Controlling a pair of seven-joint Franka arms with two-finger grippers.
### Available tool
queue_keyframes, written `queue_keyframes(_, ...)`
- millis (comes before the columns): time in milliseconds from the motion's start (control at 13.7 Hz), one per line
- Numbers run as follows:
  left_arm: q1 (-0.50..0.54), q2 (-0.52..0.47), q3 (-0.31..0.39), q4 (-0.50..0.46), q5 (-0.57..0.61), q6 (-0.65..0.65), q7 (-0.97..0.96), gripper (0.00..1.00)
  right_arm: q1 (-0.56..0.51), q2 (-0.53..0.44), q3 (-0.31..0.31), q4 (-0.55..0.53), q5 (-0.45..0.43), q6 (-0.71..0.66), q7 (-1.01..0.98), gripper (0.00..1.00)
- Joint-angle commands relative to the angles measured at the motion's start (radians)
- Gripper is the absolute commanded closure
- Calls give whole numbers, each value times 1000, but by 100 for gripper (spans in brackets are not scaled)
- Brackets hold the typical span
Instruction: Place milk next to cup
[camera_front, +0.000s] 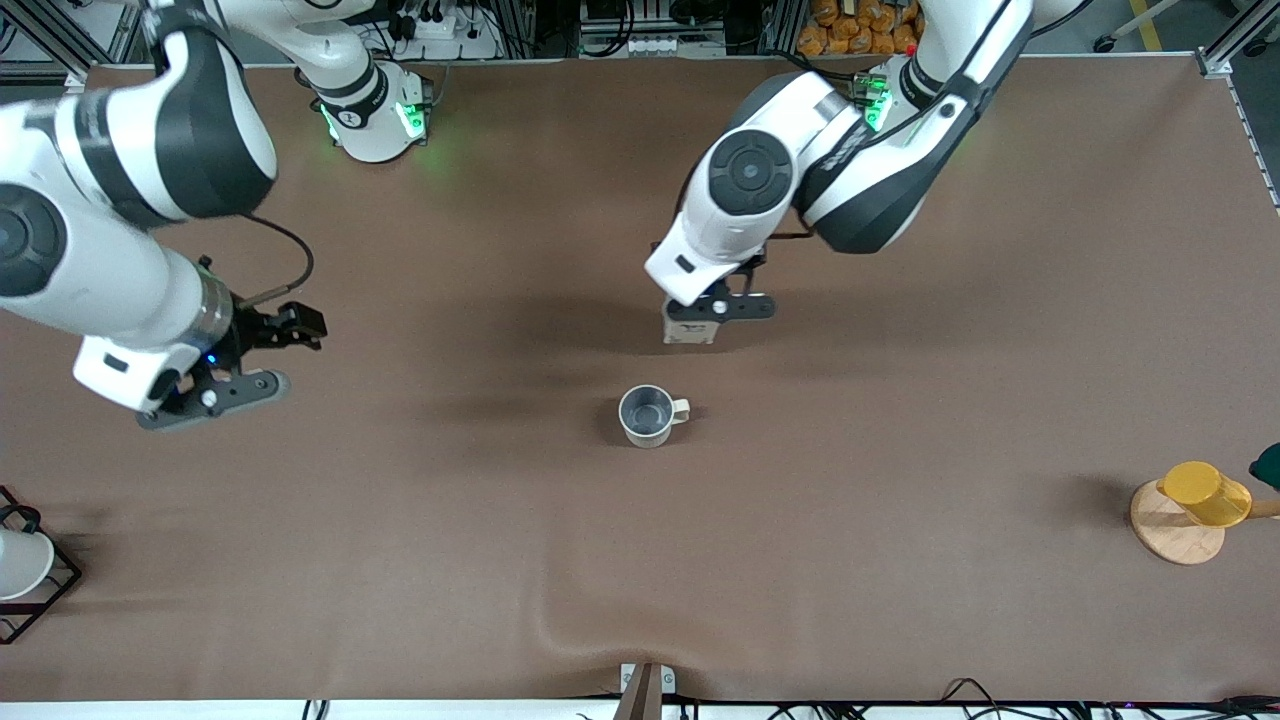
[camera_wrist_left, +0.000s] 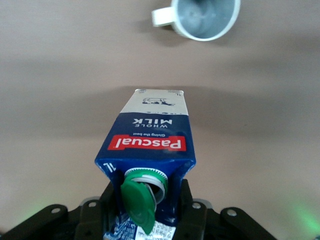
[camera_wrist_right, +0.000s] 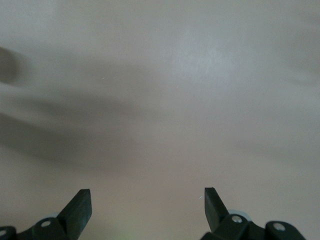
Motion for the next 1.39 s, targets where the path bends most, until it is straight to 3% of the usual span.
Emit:
queue_keyframes(0,-45,69,21,76,33,26,-21,49,-99,-69,13,-69,61,7,23,0)
queue_keyframes(220,-79,119,47,142,54,31,-14,49,-96,-159,-83,-197,62,88,-141,0)
queue_keyframes(366,-99,129,75,149,54,32,-3,49,-98,-222,-93,-253,65,97,-151,0)
queue_keyframes(512,-104,146,89,149,54,58,6,49,-104,-243,-110,-263,87,74,-145,0)
queue_keyframes(732,-105,163,90,147,54,106,19,49,-98,-244,-205,-231,182,-7,-146,0)
queue_keyframes(951,-104,172,104,146,56,114,26,47,-93,-241,-199,-178,127,-70,-67,0)
queue_keyframes(1098,-104,172,107,144,56,114,28,45,-107,-247,-146,-166,79,-111,-14,0)
queue_keyframes(1244,-104,175,110,144,56,114,28,34,-122,-249,-141,-137,67,-111,-25,0)
queue_keyframes(1317,-104,180,110,144,56,114,28,23,-131,-252,-135,-134,67,-113,-29,0)
